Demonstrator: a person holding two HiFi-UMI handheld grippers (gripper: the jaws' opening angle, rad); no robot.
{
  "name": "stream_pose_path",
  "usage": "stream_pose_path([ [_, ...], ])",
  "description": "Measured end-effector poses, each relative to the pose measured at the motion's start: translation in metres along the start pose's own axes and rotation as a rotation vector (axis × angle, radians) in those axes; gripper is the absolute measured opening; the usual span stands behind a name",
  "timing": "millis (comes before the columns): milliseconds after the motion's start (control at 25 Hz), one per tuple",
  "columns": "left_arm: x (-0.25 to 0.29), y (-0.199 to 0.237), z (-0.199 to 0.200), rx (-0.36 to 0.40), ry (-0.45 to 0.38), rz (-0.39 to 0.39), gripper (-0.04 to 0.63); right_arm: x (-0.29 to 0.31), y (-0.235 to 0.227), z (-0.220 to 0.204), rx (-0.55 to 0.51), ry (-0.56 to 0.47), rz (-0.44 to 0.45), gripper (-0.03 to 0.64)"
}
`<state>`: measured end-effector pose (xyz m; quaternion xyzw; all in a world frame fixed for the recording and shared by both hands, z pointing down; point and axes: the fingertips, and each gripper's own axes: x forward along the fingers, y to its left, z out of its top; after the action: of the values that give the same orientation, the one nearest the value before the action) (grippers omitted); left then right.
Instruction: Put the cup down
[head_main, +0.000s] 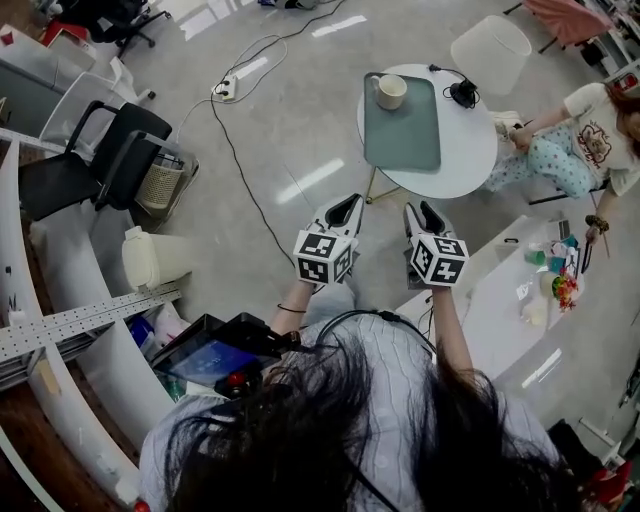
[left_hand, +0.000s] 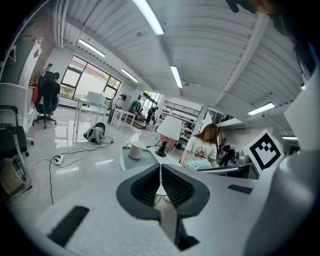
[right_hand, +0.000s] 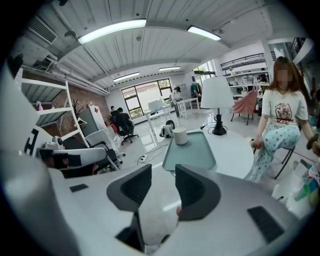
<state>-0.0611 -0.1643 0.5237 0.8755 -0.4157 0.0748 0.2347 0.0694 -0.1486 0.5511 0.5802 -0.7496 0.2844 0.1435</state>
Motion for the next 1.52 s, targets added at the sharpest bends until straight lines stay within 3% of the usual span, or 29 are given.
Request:
stream_pose_path([
  [720,-0.069,-0.087,-0.039,0.067,-0.025,0.088,0.020,-0.117,0.024,-0.031,0.001,-0.128,0.198,0.097],
  [1120,-0.108,-0.139,-0.068,0.094,-0.037,0.083,0.020,-0.174,0.041,-0.068,-0.026,-0.143,0.248,0.081],
  [1520,-0.155,-0.159,-0.096,0.096,-0.046,0.102,0.020,-0.216,0.066,-0.097,-0.046,-0.162,0.283,0.077],
])
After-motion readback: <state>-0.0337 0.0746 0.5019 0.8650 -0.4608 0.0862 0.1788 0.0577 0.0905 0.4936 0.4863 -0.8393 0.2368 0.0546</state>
